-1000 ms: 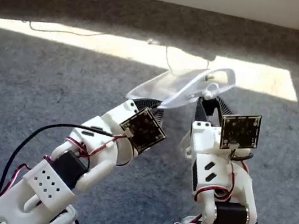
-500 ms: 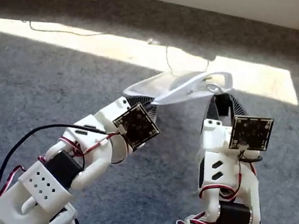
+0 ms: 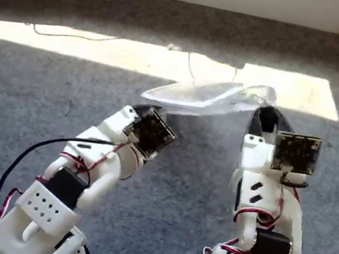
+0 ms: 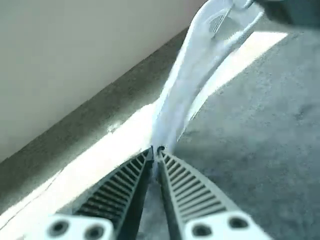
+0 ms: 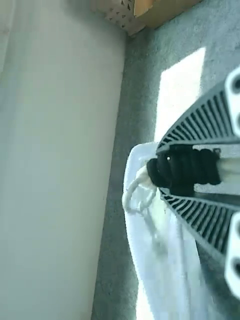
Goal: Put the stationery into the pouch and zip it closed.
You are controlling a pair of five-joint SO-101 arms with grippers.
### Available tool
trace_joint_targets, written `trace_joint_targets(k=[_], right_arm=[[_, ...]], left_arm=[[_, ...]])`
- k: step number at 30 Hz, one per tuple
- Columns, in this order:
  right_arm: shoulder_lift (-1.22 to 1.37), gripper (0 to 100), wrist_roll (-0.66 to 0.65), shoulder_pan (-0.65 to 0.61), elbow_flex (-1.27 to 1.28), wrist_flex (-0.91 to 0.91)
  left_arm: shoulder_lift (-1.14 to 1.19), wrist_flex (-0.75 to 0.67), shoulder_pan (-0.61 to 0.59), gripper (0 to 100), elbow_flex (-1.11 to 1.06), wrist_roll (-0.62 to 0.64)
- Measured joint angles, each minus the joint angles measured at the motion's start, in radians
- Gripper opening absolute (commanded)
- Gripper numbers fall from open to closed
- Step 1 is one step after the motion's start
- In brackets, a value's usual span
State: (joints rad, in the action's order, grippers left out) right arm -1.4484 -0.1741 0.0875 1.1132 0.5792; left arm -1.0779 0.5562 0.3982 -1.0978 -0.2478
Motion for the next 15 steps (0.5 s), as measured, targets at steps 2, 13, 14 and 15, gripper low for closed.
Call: trace_joint_targets(k=[2,13,14,15], right_arm=[[0.000,0.5,-0.025,0.037,0.000,-0.015],[-0.002,0.5,-0.041,0.043,0.000,-0.015],[-0.002,0.5,-0.041,0.041,0.000,-0.015],[-0.002,0.5,-0.041,0.038,0.000,-0.014]], left_arm=[[0.003,0.028,-0.057,0,-0.003,0.003],[0.003,0.038,-0.109,2,-0.003,0.002],[0.003,0.041,-0.103,4,-0.003,0.002],[0.003,0.052,-0.089,8,0.003,0.002]])
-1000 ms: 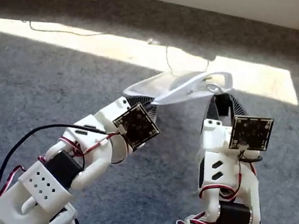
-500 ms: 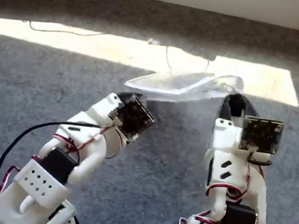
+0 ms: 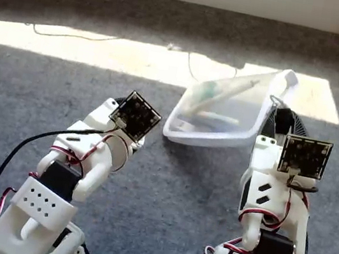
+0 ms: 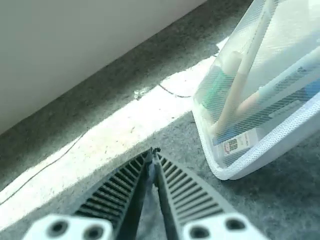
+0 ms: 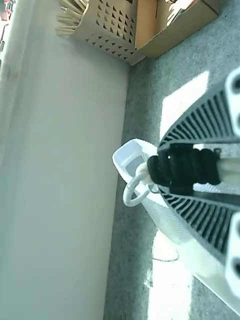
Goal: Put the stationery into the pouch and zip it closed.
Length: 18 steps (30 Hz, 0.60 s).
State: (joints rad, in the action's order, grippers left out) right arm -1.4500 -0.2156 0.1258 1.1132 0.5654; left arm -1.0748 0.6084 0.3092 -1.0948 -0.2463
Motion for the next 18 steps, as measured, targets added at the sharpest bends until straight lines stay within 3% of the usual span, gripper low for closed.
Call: trace_joint_targets(k=[4,9,18], right_arm=[[0.000,0.5,0.000,-0.061,0.000,0.038],[-0.002,0.5,-0.034,-0.120,-0.002,0.055],[-0.002,0.5,-0.048,-0.233,-0.133,0.224]], left_arm=[[0.000,0.083,0.078,23,0.069,0.000],[0.000,0.123,0.158,23,0.117,0.112],[0.000,0.123,0.278,23,0.123,0.133]])
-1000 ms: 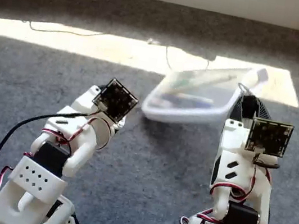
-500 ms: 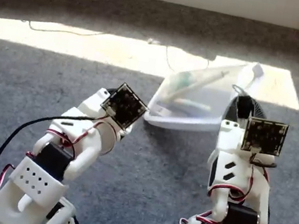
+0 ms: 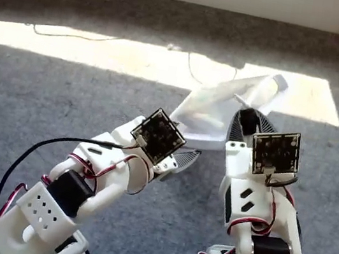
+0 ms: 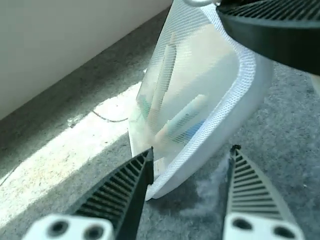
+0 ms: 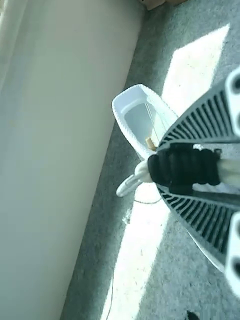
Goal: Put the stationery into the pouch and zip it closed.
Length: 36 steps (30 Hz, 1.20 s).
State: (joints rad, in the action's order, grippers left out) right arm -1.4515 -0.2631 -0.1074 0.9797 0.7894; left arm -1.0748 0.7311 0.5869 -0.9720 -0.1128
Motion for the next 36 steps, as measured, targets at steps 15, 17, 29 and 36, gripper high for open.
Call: trace_joint_targets(k=[15,17,29,36], right_arm=[[-0.008,0.5,-0.003,-0.074,-0.158,0.259],[-0.009,0.5,-0.003,-0.075,-0.158,0.269],[-0.011,0.5,-0.003,-0.077,-0.160,0.290],[-0.011,0.5,-0.003,-0.077,-0.160,0.290]], left_arm=[[0.000,-0.097,0.101,23,0.000,0.000],[0.000,-0.121,0.112,23,0.000,0.000],[0.124,-0.224,0.132,23,0.000,0.000],[0.238,-0.245,0.126,11,0.002,0.000]])
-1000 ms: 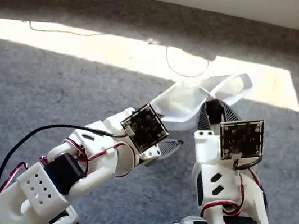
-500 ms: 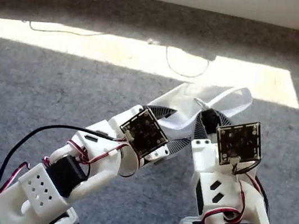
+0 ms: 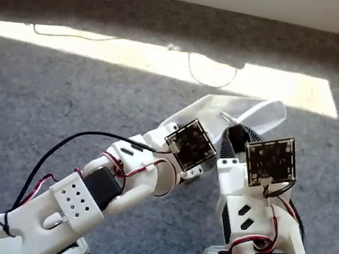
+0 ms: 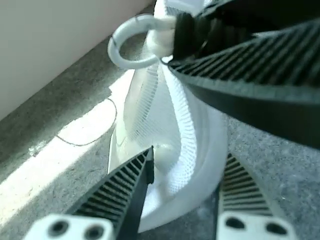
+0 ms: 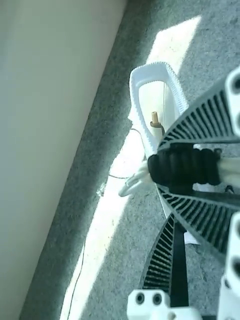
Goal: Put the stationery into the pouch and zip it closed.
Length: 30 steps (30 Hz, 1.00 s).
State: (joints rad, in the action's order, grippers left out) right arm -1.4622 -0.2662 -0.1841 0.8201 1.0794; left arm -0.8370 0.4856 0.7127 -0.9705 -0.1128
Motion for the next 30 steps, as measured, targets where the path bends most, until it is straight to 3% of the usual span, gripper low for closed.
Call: trace_joint_targets(k=[6,14,23,30], right_arm=[[0.000,0.5,0.000,0.000,0.000,0.000],[0.000,0.5,0.000,0.038,-0.002,-0.046],[0.011,0.5,-0.005,0.153,0.077,-0.201],[0.009,0.5,-0.006,0.219,0.158,-0.328]], left_arm=[[0.000,0.000,0.000,0,0.000,0.000],[-0.014,0.003,-0.012,0,0.000,0.000],[-0.195,0.169,-0.052,0,0.000,0.002],[-0.230,0.212,-0.107,0,0.003,-0.021]])
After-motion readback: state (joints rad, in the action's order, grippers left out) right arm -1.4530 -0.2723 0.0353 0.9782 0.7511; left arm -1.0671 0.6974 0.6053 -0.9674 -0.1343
